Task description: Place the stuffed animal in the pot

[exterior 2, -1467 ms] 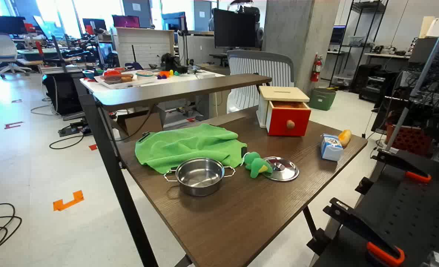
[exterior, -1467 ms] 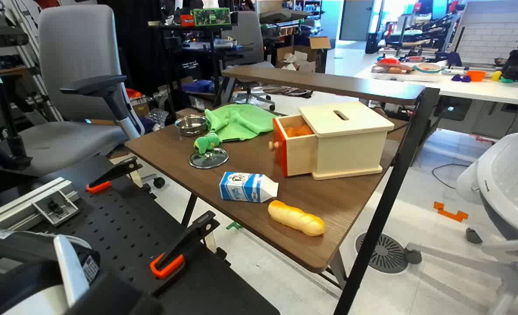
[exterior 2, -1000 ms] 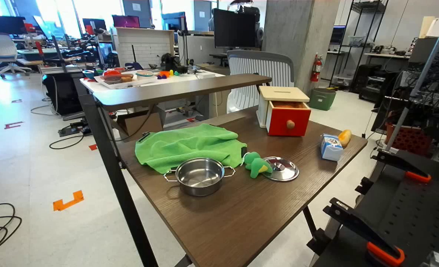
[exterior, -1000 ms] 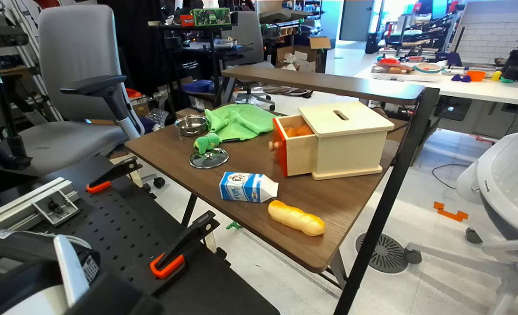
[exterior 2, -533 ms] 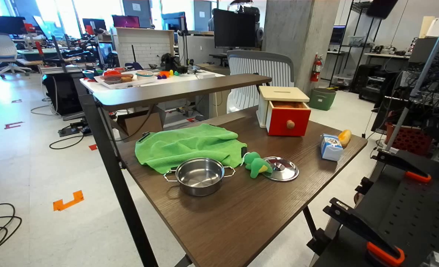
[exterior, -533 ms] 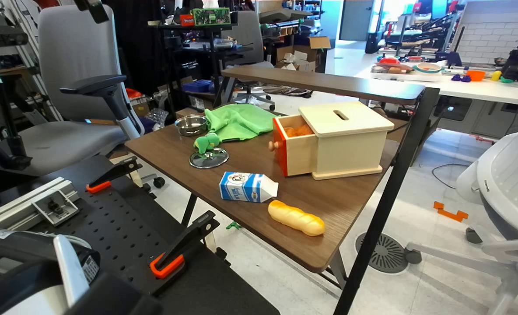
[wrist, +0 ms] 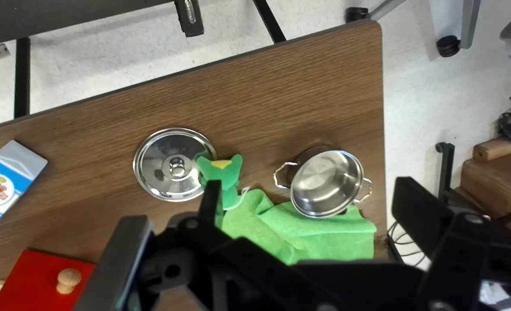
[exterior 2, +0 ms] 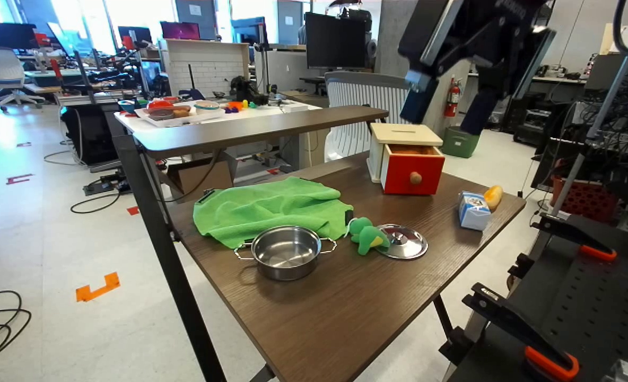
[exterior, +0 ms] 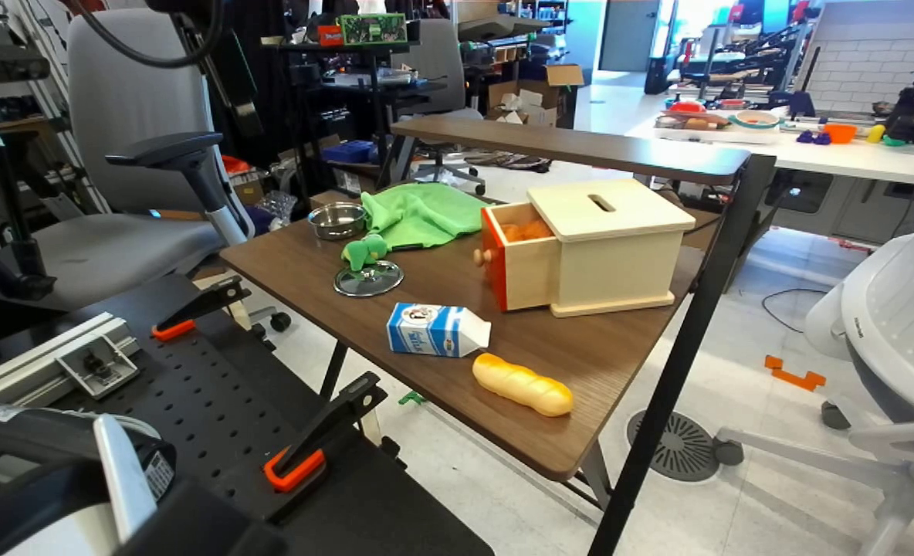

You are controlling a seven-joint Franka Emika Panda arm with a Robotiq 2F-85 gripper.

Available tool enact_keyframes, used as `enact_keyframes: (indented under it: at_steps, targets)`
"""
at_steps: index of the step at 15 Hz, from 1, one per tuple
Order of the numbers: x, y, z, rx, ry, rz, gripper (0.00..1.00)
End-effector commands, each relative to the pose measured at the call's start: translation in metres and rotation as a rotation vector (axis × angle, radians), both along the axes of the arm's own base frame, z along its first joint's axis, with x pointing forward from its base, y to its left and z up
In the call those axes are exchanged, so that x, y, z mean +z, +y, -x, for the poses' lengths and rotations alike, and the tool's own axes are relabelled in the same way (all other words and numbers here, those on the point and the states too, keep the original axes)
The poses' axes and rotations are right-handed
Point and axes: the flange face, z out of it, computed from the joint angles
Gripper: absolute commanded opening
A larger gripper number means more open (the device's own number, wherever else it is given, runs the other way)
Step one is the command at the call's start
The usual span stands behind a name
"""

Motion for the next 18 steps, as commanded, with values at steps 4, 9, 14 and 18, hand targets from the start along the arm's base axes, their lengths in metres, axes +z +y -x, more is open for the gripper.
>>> enact_keyframes:
  at_steps: [4,9,14,18]
  targets:
    - [-0.087,-0.028,-0.059,-0.135,0.105,0.044,1.00]
    - [-0.136,-0.027,-0.095,-0.211,0.176,0.077,1.00]
    - [-0.166,-0.012,-0.118,-0.238,0.204,0.091,1.00]
    - [-0.173,-0.007,-0.129,-0.244,0.218,0.078,1.00]
